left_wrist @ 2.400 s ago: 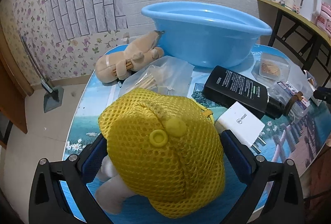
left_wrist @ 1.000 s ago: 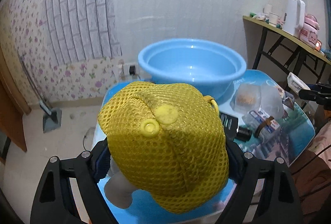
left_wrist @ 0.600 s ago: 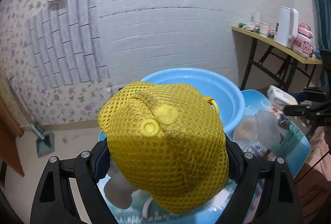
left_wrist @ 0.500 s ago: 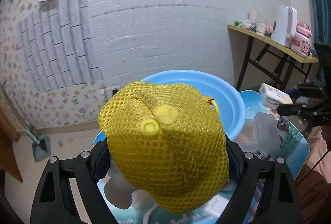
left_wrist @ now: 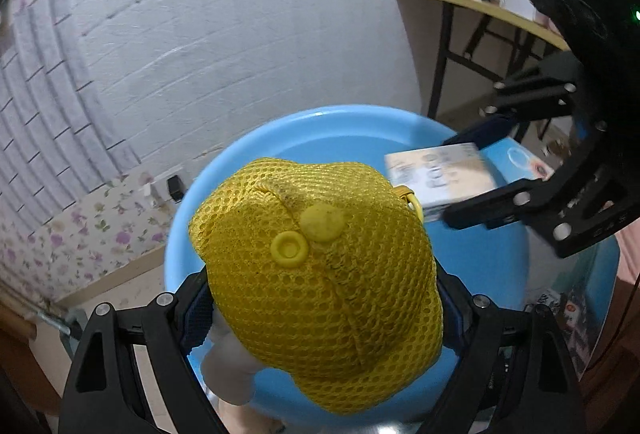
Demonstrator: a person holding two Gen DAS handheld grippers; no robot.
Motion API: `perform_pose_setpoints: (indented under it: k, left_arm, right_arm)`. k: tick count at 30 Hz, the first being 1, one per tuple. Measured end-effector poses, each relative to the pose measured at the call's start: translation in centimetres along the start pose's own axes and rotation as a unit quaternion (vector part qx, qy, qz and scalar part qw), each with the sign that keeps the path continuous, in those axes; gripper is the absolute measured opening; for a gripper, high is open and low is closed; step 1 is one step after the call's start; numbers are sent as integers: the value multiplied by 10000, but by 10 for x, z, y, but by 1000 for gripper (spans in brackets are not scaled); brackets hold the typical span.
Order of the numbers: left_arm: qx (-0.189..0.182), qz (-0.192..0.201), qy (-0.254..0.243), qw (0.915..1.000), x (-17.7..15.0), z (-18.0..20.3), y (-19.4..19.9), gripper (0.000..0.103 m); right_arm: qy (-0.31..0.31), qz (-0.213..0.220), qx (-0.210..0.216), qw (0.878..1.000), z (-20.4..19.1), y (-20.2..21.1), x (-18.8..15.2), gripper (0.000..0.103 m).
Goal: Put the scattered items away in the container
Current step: 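Carry the cap and tissue pack over the blue basin and release both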
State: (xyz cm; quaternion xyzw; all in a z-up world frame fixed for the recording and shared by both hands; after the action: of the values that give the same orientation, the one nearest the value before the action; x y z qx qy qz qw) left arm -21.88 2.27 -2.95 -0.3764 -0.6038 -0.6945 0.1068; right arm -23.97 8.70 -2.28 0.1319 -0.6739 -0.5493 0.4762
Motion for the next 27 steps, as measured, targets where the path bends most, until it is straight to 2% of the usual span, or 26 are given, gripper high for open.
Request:
perform_pose_setpoints:
  k: [2, 8, 14, 20, 27]
  left_arm:
    - [22, -243, -146, 9996, 0, -1, -13, 88]
    - [10, -604, -290, 9978, 0, -3, -37, 89]
    - [-105, -966, -85, 9952, 1, -6, -50, 89]
    - [-383, -1497, 81, 9880, 2, -10, -57, 89]
    - [-615, -1566, 91, 9857, -2, -4, -56, 90]
  right_arm:
    - [107, -218, -62, 9997, 2, -13, 2, 49]
    - [362, -794, -35, 9962, -1, -47, 12, 49]
    - [365, -1036, 26, 9939, -2, -65, 13, 49]
    - [287, -1247, 219, 9915, 1, -70, 15, 49]
    - [304, -1296, 321, 9906, -3, -66, 13, 49]
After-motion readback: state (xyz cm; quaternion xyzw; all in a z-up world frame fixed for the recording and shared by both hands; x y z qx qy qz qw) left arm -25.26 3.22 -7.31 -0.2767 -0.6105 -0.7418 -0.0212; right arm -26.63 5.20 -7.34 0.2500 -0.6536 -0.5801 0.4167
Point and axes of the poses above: each gripper's, at about its wrist camera, not at the fingertips, and y roughly against the way its jaws point, z to its right, x to its top, the point moved 6 cm from there along -y, roughly the way its jaws point, and after that the axes turned 6 degrees about y, right-handed, at the moved point
